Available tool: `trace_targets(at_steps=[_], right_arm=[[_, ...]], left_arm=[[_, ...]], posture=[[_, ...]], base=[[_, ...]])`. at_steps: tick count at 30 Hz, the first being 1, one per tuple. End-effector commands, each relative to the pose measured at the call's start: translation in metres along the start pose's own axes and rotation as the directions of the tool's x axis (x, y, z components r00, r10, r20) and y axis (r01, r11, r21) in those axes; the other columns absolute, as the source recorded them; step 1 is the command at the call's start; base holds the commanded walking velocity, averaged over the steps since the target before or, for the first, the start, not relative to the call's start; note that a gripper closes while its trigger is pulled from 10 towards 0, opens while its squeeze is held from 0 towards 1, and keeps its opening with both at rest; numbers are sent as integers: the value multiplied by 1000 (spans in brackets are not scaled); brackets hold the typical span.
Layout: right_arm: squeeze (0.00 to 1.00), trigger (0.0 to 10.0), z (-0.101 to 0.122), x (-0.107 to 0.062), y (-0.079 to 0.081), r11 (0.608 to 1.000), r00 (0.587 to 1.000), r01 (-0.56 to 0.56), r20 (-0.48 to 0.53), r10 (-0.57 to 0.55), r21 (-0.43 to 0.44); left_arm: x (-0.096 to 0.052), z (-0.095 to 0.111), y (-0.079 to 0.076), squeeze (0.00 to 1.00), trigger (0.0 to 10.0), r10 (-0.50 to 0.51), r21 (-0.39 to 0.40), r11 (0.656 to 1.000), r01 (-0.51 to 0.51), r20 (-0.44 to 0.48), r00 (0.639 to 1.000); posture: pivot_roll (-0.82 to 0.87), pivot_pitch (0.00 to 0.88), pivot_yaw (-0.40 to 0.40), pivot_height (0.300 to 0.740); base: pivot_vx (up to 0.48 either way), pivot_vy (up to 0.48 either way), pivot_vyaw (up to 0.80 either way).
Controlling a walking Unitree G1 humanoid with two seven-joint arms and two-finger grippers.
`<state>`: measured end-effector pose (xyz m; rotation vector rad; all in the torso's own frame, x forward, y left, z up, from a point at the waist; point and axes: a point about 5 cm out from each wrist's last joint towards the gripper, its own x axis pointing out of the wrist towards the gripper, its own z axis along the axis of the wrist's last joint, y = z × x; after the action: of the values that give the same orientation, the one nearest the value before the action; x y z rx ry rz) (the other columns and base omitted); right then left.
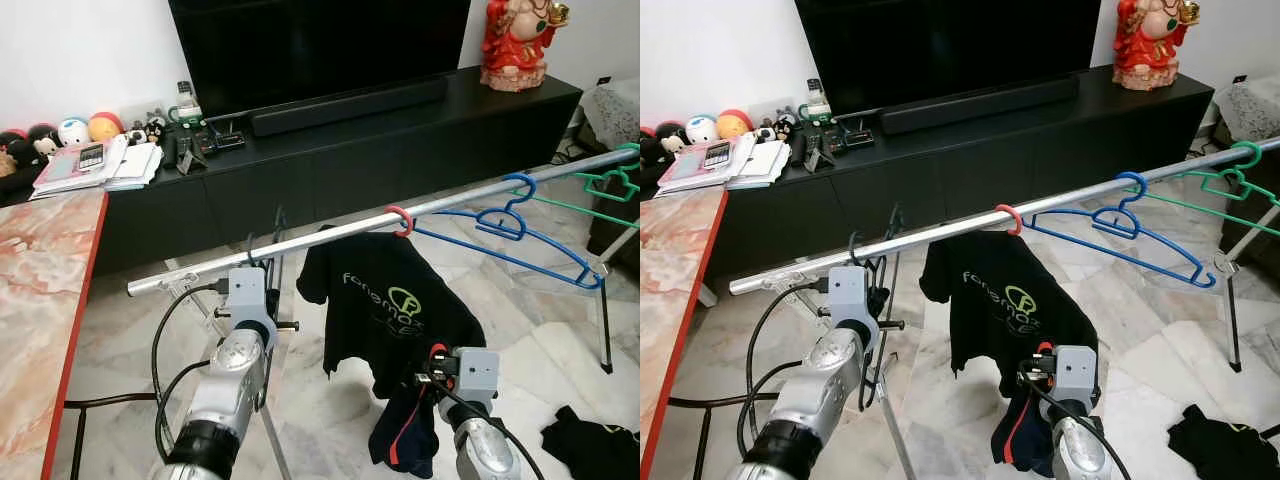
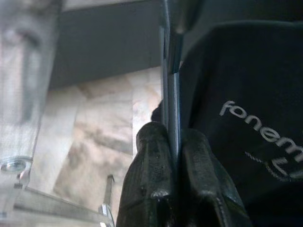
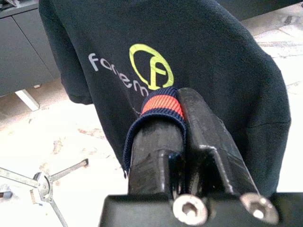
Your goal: Hang hanger
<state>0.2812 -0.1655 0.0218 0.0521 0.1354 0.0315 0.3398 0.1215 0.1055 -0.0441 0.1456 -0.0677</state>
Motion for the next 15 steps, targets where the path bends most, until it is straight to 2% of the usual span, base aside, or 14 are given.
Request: trace_targets(at_steps=[1, 4, 5, 6, 8, 10, 13, 15], right_arm=[[0, 10000, 3, 2, 2, 1000, 1000, -10, 21, 10, -6], [0, 10000, 2, 2, 2, 1000, 1000, -10, 20, 10, -6], [0, 10000, 2, 2, 2, 1000, 1000, -9, 20, 9, -5], [0, 10000, 2, 2, 2, 1000, 1000, -9, 20, 9, -5], [0, 10000, 2, 2, 1, 1000, 1000, -9, 16, 9, -4], [0, 10000, 2, 2, 1, 1000, 1000, -8, 16, 8, -4], [0, 10000, 2, 3, 1, 1000, 1000, -9, 15, 9, -5], [0, 10000, 2, 3, 1, 1000, 1000, -10, 14, 10, -6]], left_arm=[[-7, 2, 5, 0, 0, -30, 64, 998, 27, 39, 999], [-13, -1, 7, 0, 0, -62, 100, 993, 57, 45, 997], [-22, -4, 8, 0, 0, -119, 127, 986, 112, 48, 992], [-22, -4, 8, 0, 0, -119, 127, 986, 112, 48, 992], [-39, -14, 15, 0, 0, -186, 201, 963, 179, 20, 982], [-48, -20, 22, 0, 0, -202, 209, 958, 198, -1, 979], [-51, -24, 26, 0, 0, -206, 212, 956, 204, -15, 978], [-58, -32, 33, 0, 0, -223, 237, 944, 228, -48, 974]], posture=[[100, 90, 82, 740], [101, 89, 82, 740], [104, 89, 82, 740], [104, 89, 82, 740], [109, 89, 82, 740], [109, 89, 82, 740], [110, 87, 81, 740], [109, 85, 80, 740]], base=[[0, 0, 0], [0, 0, 0], [0, 0, 0], [0, 0, 0], [0, 0, 0], [0, 0, 0], [0, 0, 0], [0, 0, 0]])
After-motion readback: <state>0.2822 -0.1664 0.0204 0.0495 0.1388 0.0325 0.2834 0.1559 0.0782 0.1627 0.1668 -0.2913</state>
